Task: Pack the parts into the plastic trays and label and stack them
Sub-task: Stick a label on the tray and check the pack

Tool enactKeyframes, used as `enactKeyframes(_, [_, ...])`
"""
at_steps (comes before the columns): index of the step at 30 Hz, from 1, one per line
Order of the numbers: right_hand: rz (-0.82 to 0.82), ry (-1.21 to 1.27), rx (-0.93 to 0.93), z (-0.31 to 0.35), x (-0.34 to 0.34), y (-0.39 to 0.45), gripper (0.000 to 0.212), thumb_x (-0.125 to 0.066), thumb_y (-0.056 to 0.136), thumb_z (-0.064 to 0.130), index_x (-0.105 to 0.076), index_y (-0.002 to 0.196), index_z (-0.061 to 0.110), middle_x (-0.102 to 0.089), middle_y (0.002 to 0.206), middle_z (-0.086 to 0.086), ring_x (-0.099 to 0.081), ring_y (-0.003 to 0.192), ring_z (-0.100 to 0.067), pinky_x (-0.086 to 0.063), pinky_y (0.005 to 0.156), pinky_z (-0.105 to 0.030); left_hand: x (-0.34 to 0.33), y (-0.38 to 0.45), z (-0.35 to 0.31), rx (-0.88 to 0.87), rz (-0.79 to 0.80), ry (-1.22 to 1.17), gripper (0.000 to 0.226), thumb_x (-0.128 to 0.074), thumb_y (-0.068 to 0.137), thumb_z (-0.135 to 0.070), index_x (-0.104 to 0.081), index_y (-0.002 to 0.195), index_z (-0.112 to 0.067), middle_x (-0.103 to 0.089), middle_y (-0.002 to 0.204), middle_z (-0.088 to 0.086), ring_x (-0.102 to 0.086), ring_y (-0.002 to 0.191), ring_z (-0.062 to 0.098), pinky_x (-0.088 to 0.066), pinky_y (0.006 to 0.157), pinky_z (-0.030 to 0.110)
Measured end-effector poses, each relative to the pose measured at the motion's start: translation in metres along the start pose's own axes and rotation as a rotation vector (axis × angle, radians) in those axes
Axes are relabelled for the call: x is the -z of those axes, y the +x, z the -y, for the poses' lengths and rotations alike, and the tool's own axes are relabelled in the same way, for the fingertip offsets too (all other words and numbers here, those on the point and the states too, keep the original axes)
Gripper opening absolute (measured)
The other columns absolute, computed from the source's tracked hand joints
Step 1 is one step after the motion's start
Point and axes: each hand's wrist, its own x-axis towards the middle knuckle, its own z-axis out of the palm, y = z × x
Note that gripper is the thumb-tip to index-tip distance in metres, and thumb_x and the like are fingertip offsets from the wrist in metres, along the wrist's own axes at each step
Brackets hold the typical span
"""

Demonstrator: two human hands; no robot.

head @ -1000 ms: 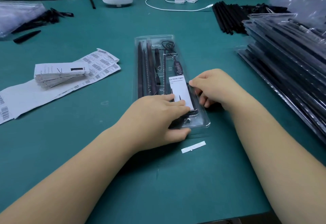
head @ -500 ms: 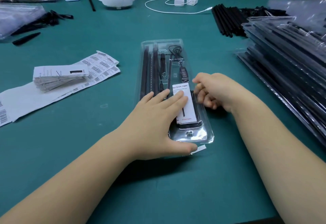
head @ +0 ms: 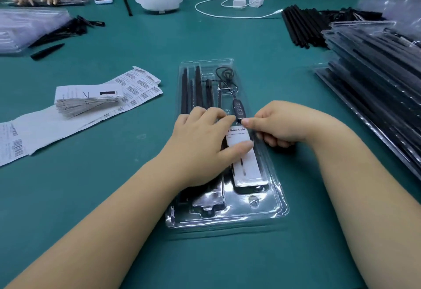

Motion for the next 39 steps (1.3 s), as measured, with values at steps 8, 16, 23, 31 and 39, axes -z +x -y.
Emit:
enactKeyframes(8, [0.084, -0.002, 0.053, 0.004, -0.001, -0.004, 0.046, -0.050, 0.093, 0.049, -0.055, 0.062, 0.016, -0.052, 0.041, 0.005, -0.039, 0.032, -0.013, -0.035, 0.042, -0.020, -0.001, 0.008, 0.008, 0.088, 0.023, 0.198, 0.096, 0.000, 0.066, -0.083, -0.031, 0.144, -0.037, -0.038, 0.114, -0.006, -0.030, 0.100, 0.018, -0.022, 0.085, 0.032])
enactKeyframes(16, [0.069, 0.030, 0.039, 0.004, -0.003, -0.006, 0.046, -0.051, 0.093, 0.048, -0.054, 0.058, 0.017, -0.050, 0.039, 0.006, -0.037, 0.030, -0.012, -0.030, 0.036, -0.014, -0.002, 0.013, -0.002, 0.131, -0.018, 0.251, 0.100, 0.001, 0.060, -0.087, -0.046, 0.131, -0.036, -0.032, 0.100, -0.006, -0.023, 0.092, 0.018, -0.020, 0.078, 0.036])
enactKeyframes(23, [-0.089, 0.187, 0.008, 0.002, -0.009, -0.006, 0.047, -0.057, 0.090, 0.042, -0.055, 0.052, 0.015, -0.049, 0.037, 0.004, -0.036, 0.030, -0.011, -0.030, 0.035, -0.014, 0.005, 0.005, 0.002, 0.105, -0.006, -0.011, 0.091, -0.003, 0.073, -0.087, -0.037, 0.141, -0.038, -0.039, 0.125, -0.007, -0.027, 0.120, 0.017, -0.020, 0.099, 0.035])
enactKeyframes(31, [-0.318, 0.500, -0.174, -0.018, 0.004, 0.005, 0.041, -0.054, 0.093, 0.035, -0.054, 0.059, 0.012, -0.041, 0.033, 0.007, -0.027, 0.026, -0.008, -0.023, 0.034, -0.013, 0.017, -0.016, -0.024, -0.478, -0.176, 0.021, 0.055, -0.073, 0.068, -0.054, -0.068, 0.109, -0.017, -0.064, 0.105, 0.000, -0.058, 0.094, 0.023, -0.051, 0.078, 0.035])
enactKeyframes(39, [-0.189, 0.983, -0.112, -0.026, 0.012, 0.004, 0.035, -0.047, 0.099, 0.027, -0.045, 0.067, 0.013, -0.032, 0.037, 0.009, -0.019, 0.025, -0.002, -0.013, 0.030, -0.008, 0.017, -0.005, 0.000, -0.505, -0.605, 0.040, 0.009, -0.074, 0.072, -0.016, -0.071, 0.078, -0.010, -0.067, 0.079, 0.003, -0.062, 0.069, 0.026, -0.049, 0.058, 0.033])
